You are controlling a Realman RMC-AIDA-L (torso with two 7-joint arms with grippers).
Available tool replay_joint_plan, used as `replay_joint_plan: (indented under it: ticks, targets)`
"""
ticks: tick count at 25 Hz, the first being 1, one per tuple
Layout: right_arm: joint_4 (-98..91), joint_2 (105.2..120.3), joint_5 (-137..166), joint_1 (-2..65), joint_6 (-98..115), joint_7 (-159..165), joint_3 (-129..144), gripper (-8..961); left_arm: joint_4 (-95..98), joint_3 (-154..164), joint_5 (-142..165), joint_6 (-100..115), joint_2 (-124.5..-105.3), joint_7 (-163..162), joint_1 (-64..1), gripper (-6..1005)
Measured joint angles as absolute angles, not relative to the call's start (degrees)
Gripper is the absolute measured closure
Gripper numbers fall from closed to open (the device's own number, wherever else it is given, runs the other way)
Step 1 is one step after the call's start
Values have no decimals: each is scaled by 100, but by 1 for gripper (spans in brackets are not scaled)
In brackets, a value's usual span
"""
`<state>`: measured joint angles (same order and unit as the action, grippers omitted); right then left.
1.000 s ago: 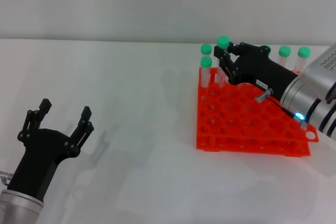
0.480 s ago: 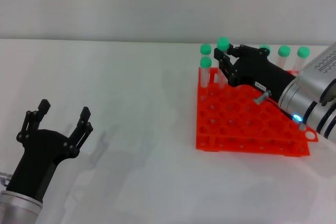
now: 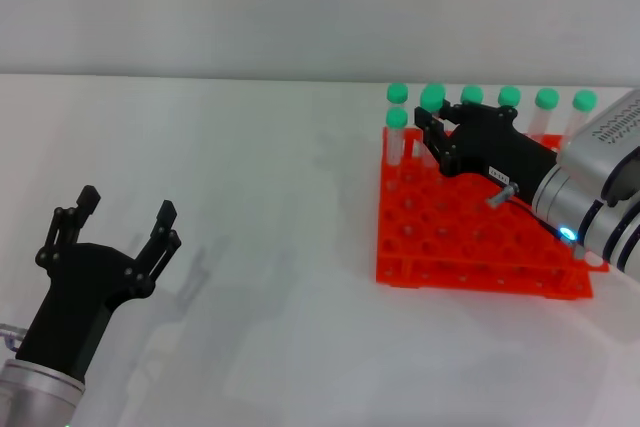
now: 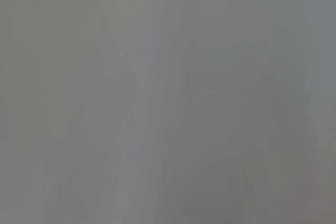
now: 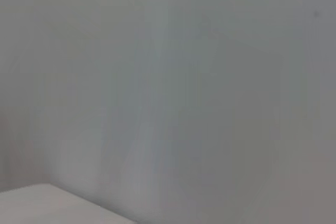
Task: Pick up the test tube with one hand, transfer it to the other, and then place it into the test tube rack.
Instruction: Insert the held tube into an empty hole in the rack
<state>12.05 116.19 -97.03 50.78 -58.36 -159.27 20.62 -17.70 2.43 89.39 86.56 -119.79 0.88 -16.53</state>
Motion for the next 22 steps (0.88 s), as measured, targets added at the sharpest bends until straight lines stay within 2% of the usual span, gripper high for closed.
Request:
replay_joint_plan:
  ticks: [20, 22]
  targets:
    - [1319, 11619, -9676, 4931, -5549, -16005, 1621, 747, -1811, 273, 8974, 8672, -11979, 70, -1645, 119]
    - [1319, 11619, -9676, 4913, -5577, -16003, 1619, 674, -1811, 273, 9011, 8698, -11979, 70, -1650, 119]
